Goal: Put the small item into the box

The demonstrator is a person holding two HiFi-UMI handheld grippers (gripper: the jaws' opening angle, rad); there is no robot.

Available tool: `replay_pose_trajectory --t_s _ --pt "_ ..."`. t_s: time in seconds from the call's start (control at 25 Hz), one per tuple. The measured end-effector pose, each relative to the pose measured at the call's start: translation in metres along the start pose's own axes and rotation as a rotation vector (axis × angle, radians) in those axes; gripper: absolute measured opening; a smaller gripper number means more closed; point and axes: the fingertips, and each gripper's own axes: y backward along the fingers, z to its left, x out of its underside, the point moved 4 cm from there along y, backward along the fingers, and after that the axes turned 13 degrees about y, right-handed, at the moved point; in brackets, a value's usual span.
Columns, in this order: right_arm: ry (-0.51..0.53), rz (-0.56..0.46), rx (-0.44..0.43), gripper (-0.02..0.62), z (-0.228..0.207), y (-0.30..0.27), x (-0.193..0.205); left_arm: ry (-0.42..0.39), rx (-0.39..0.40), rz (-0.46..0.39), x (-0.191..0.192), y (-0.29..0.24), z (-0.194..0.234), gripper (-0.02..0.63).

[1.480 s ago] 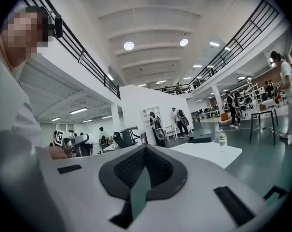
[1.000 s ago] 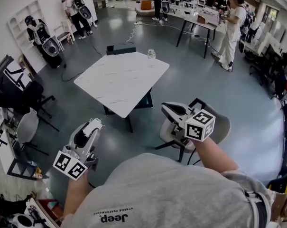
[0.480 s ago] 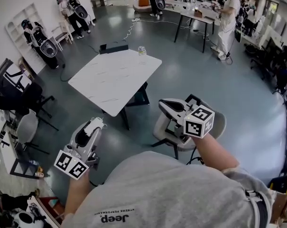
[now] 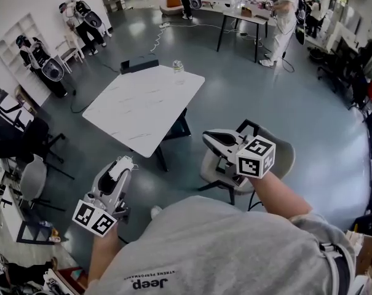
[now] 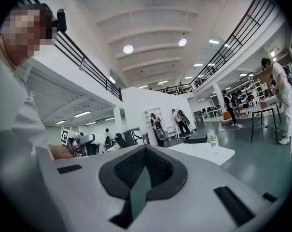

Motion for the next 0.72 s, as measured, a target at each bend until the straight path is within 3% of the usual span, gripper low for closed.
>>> replay_pose_trajectory --t_s 0.4,0.72 --pt "-0.012 0.007 0.118 0.006 -0.004 -0.100 -0.011 0.056 0.104 0.013 -0.031 -0.007 0.129 0.178" --pt "-0.024 0.009 0.167 0.005 0.008 -0.195 -0.024 0.041 0.169 0.035 -0.073 0.006 0.222 0.178"
